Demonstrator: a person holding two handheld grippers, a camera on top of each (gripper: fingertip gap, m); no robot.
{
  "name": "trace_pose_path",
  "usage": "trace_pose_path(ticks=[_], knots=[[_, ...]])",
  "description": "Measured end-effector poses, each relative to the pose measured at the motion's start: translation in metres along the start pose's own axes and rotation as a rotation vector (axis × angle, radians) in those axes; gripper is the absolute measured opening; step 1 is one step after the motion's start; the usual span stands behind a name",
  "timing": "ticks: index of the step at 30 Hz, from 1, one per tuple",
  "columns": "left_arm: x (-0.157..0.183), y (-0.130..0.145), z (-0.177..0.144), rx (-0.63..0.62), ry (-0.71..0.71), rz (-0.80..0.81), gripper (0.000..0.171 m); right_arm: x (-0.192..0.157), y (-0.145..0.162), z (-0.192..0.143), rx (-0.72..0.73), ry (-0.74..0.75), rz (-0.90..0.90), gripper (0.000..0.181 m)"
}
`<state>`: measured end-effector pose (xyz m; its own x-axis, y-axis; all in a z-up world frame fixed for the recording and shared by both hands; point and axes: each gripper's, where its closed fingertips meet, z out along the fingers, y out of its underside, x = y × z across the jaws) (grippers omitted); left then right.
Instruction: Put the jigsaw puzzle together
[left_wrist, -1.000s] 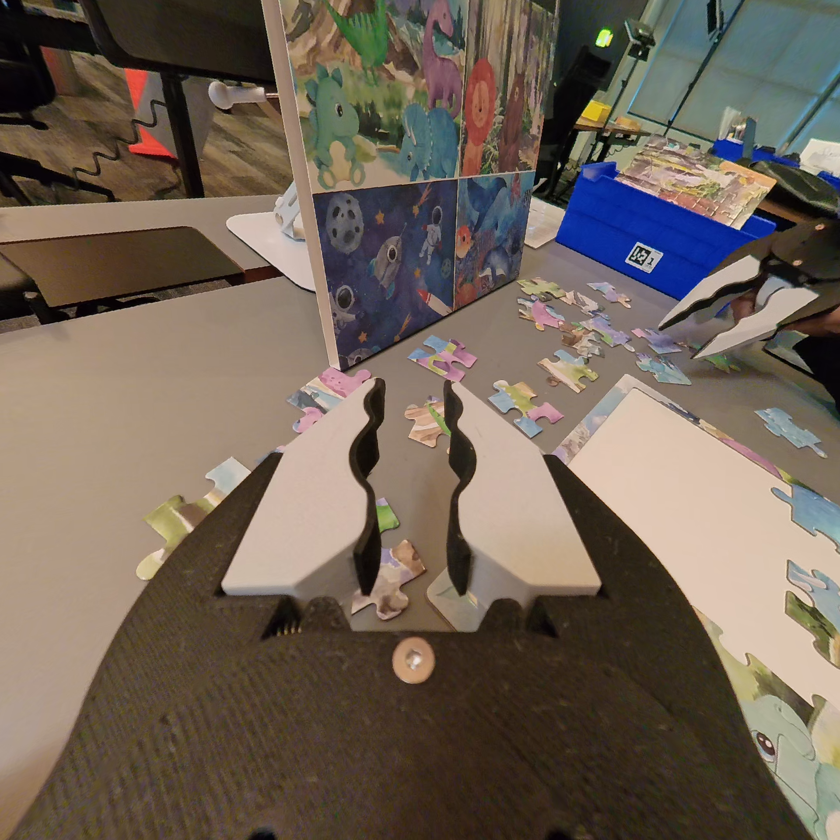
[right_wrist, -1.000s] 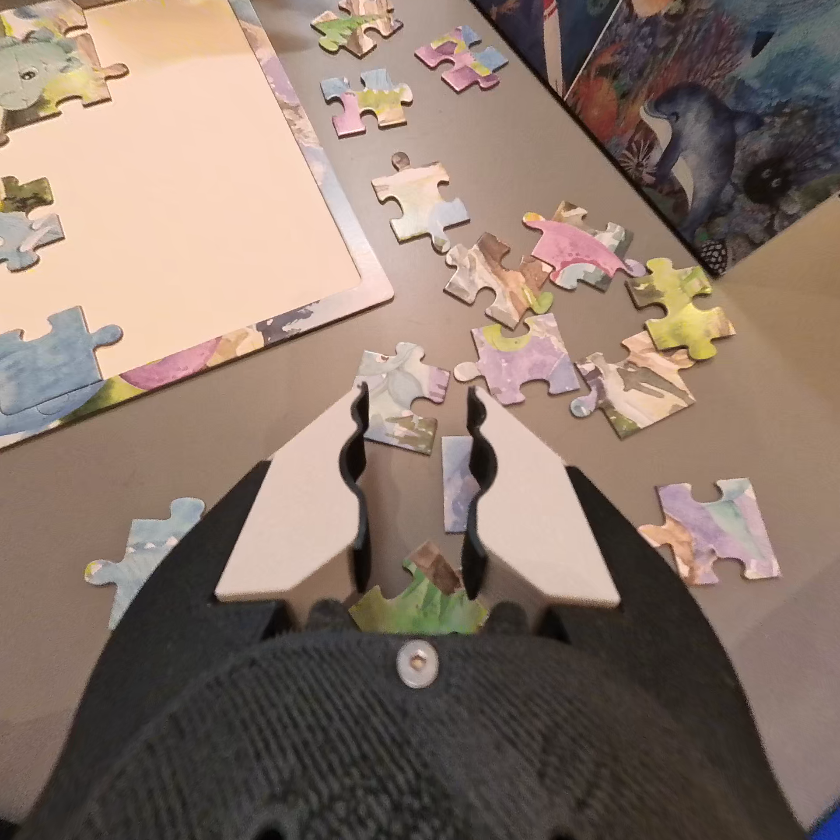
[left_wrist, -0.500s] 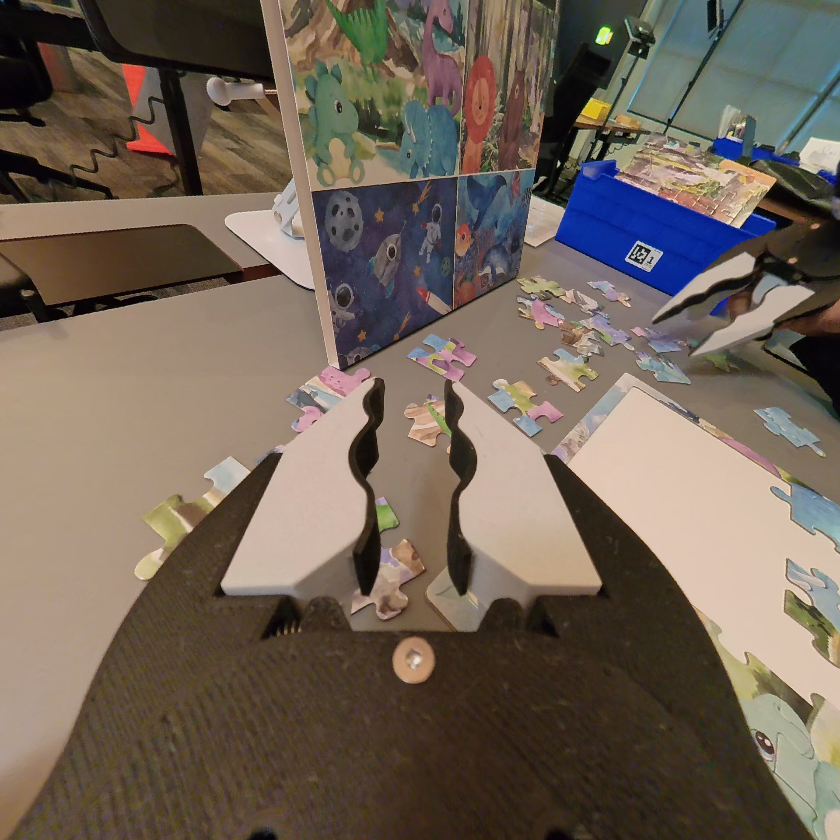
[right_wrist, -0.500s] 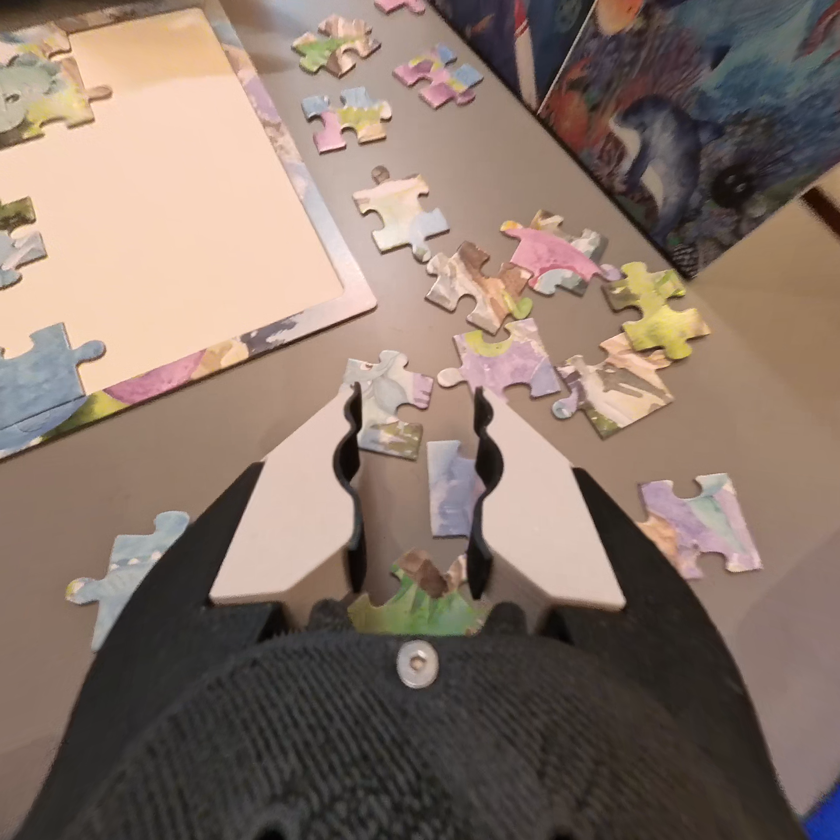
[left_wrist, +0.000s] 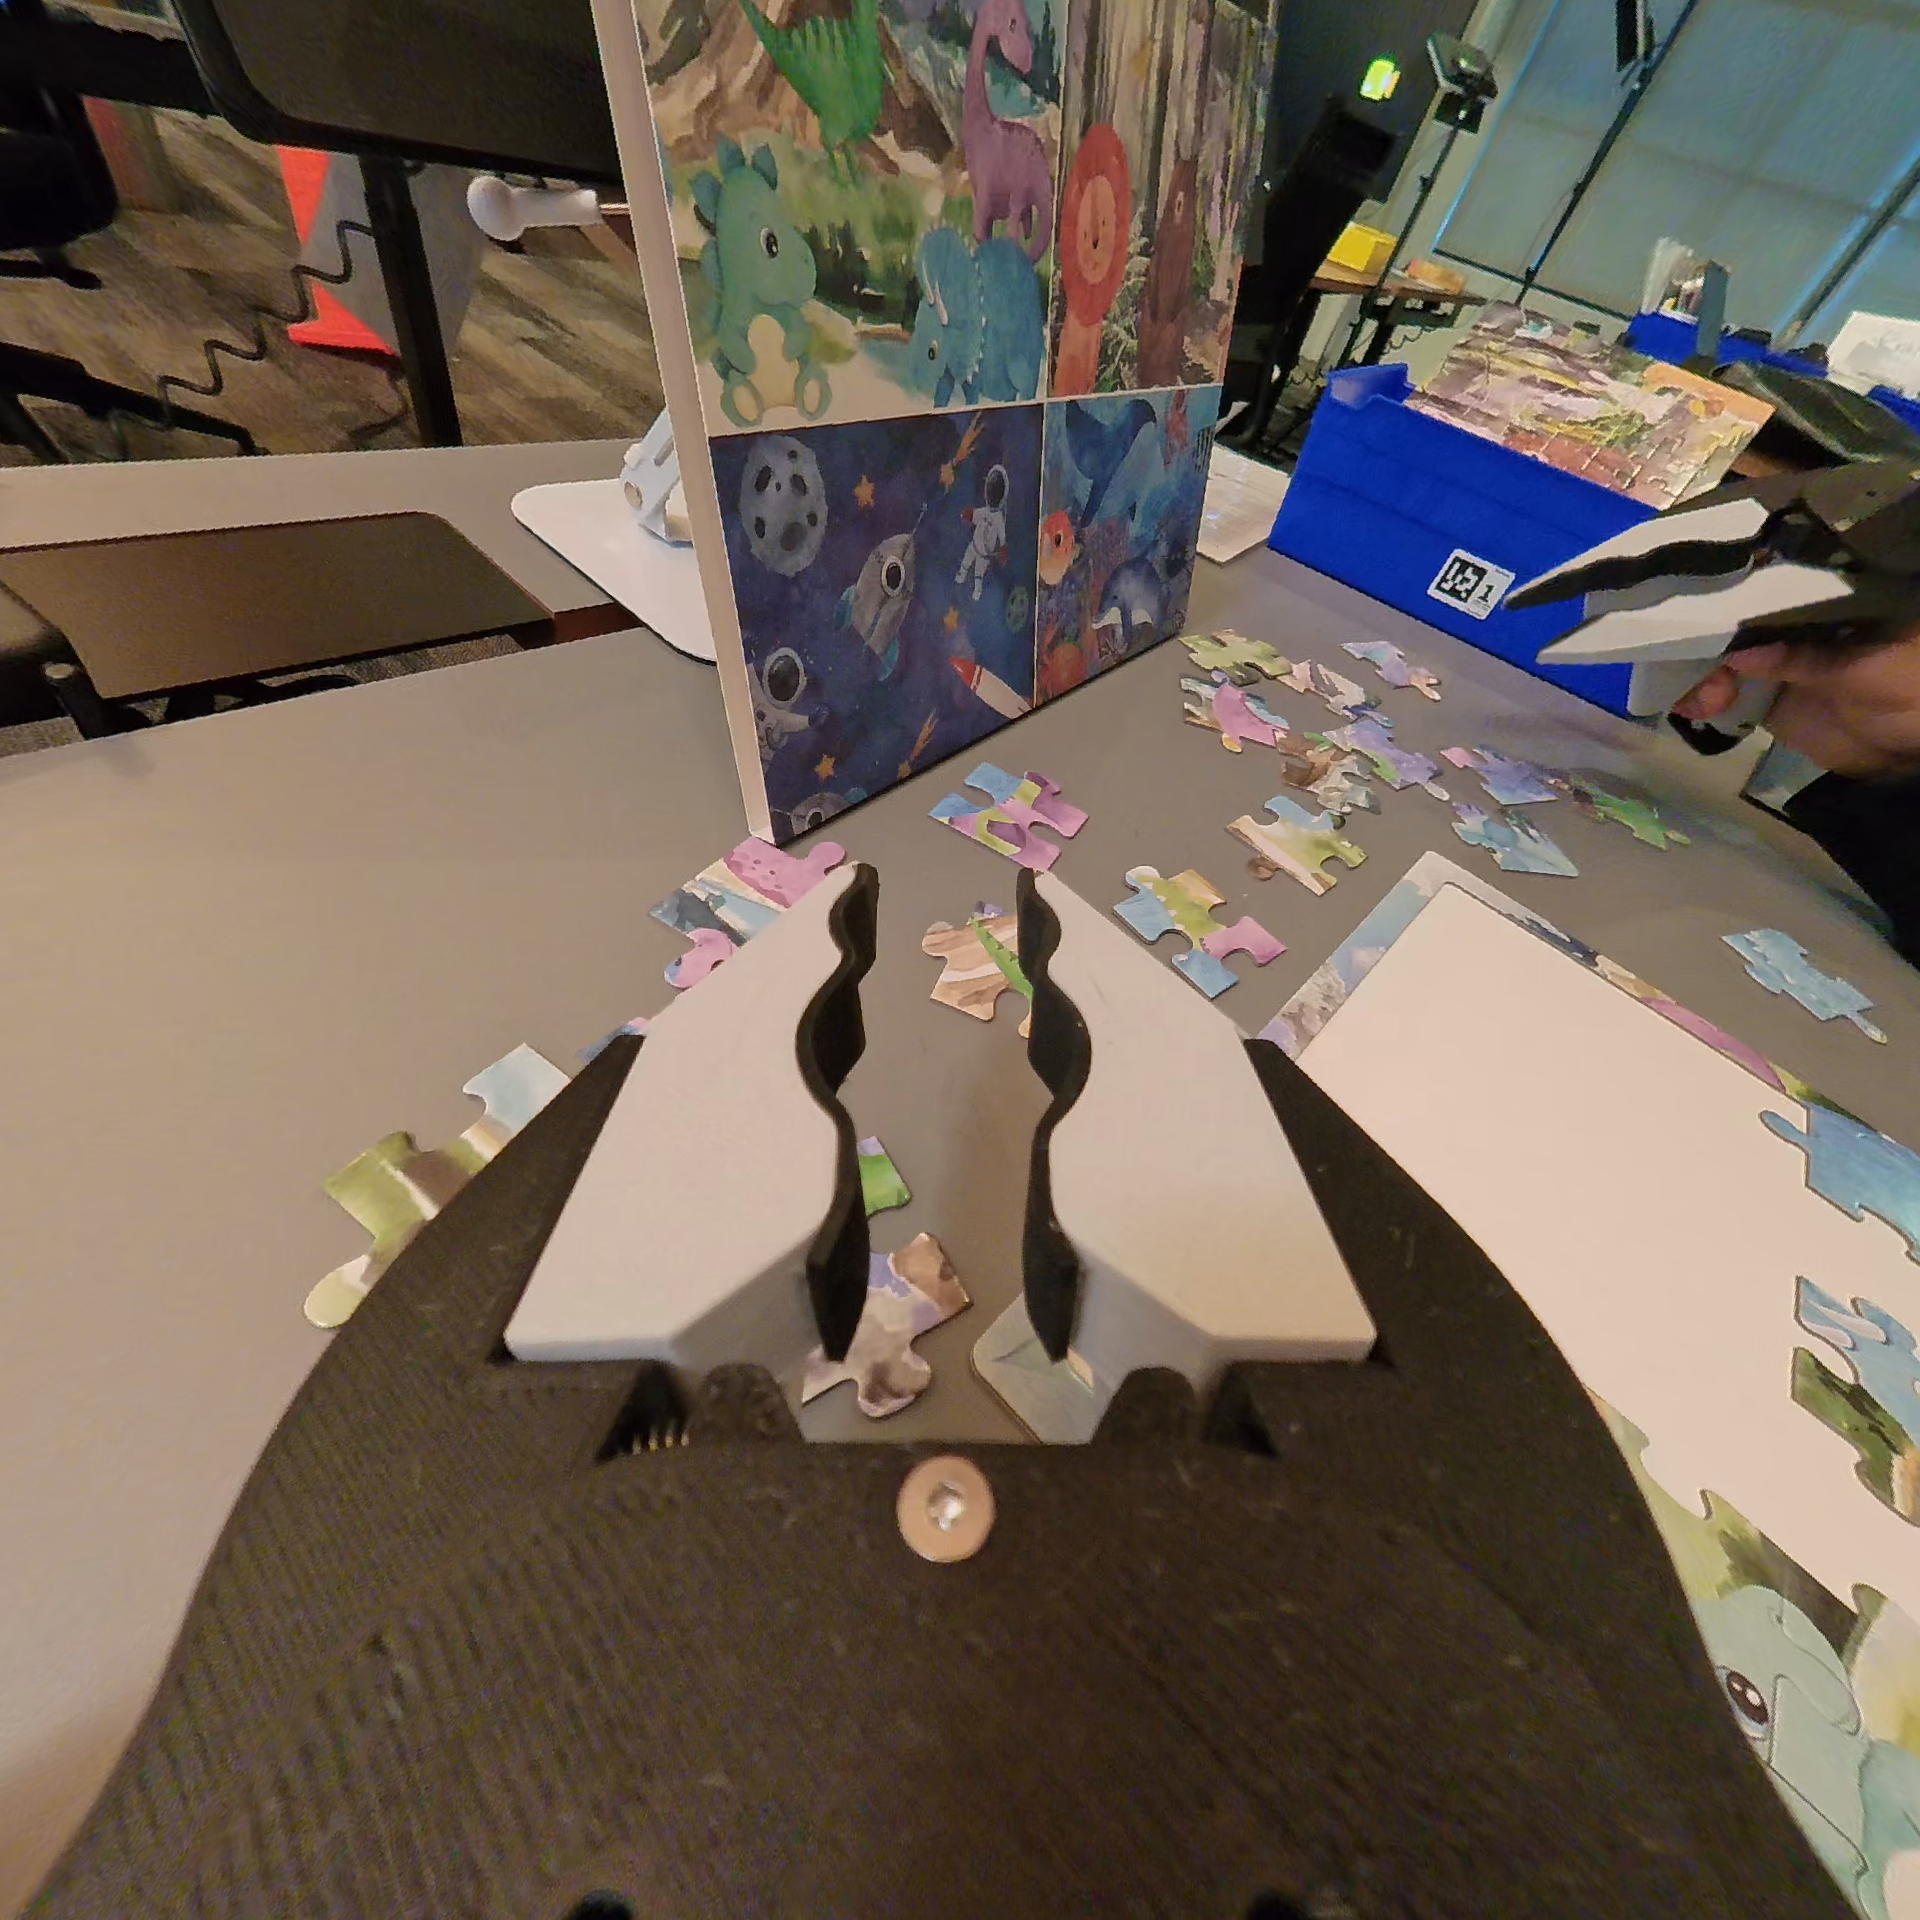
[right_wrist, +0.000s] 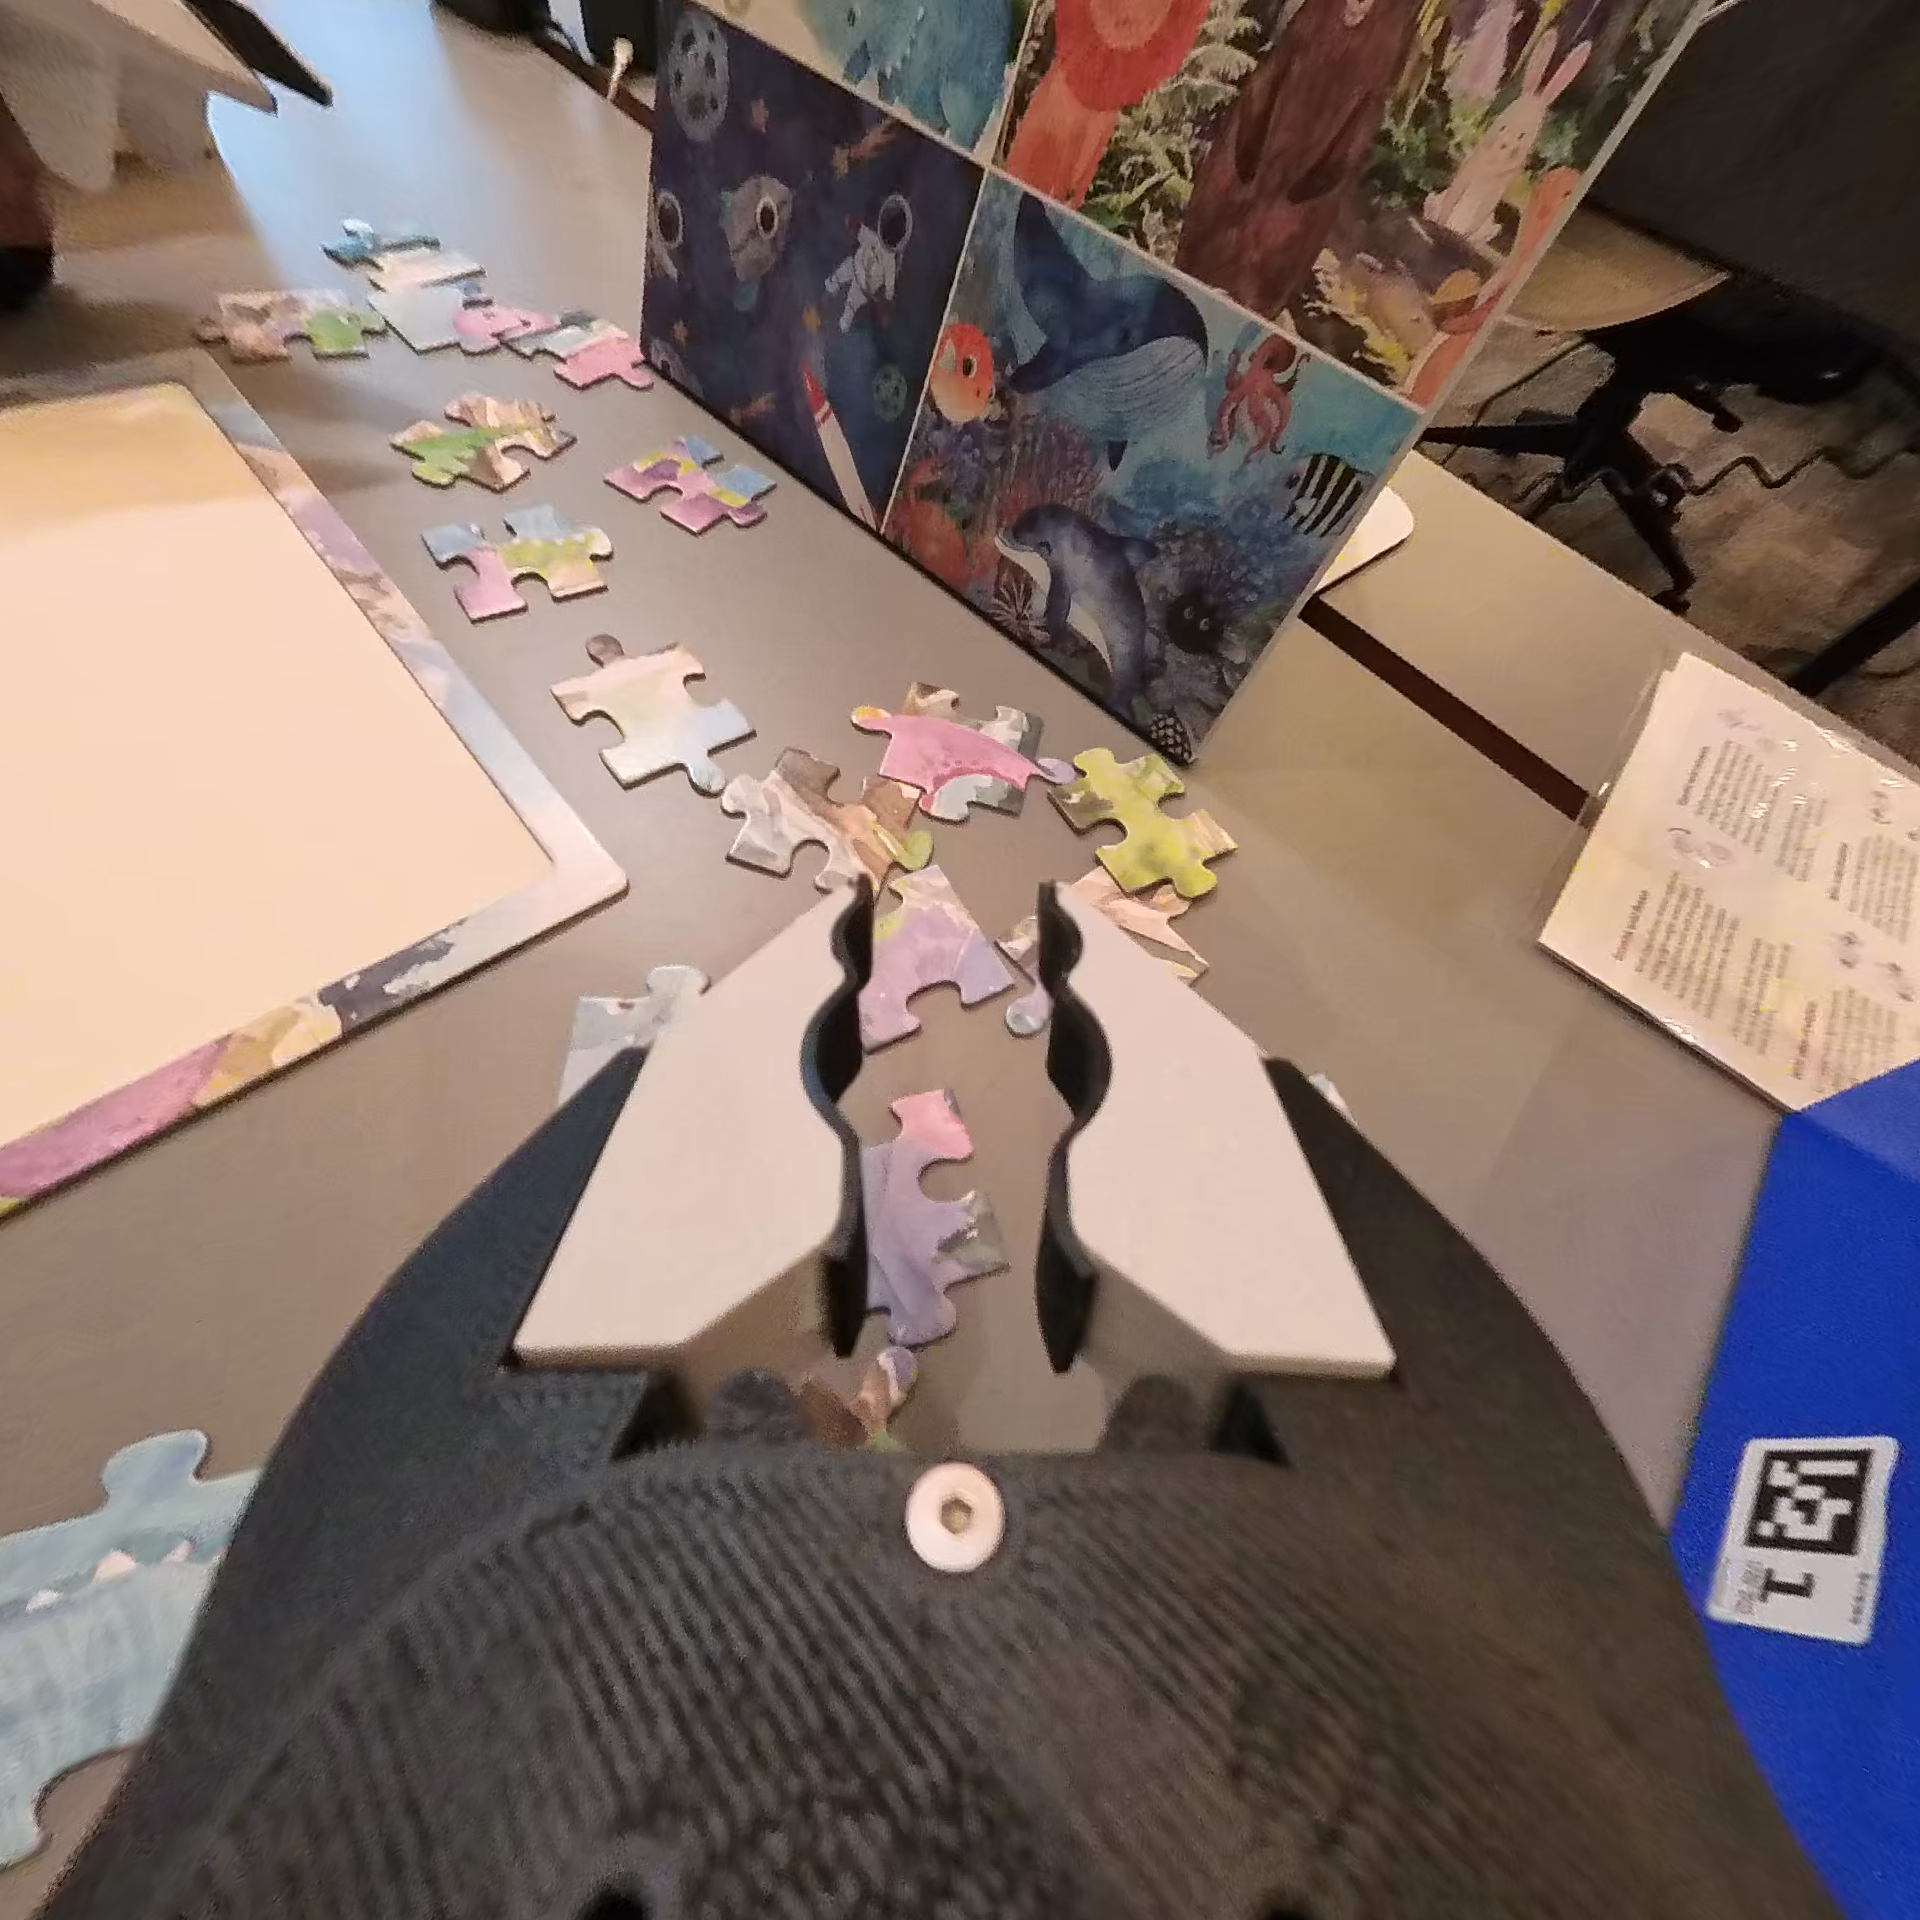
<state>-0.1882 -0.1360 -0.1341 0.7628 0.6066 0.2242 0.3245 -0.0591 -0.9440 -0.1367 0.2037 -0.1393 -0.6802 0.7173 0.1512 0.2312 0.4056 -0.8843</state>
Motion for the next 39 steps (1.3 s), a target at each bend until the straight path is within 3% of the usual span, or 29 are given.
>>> trace_pose_path(ticks=[19, 39], knots=[[0.000, 0.000, 0.000, 0.000, 0.002, -0.004, 0.025, 0.042, -0.031, -0.033, 0.256, 0.159, 0.188, 0.020], [-0.001, 0.000, 0.000, 0.001, 0.002, -0.009, 0.025, 0.054, -0.037, -0.048, 0.313, 0.228, 0.196, 0.024]])
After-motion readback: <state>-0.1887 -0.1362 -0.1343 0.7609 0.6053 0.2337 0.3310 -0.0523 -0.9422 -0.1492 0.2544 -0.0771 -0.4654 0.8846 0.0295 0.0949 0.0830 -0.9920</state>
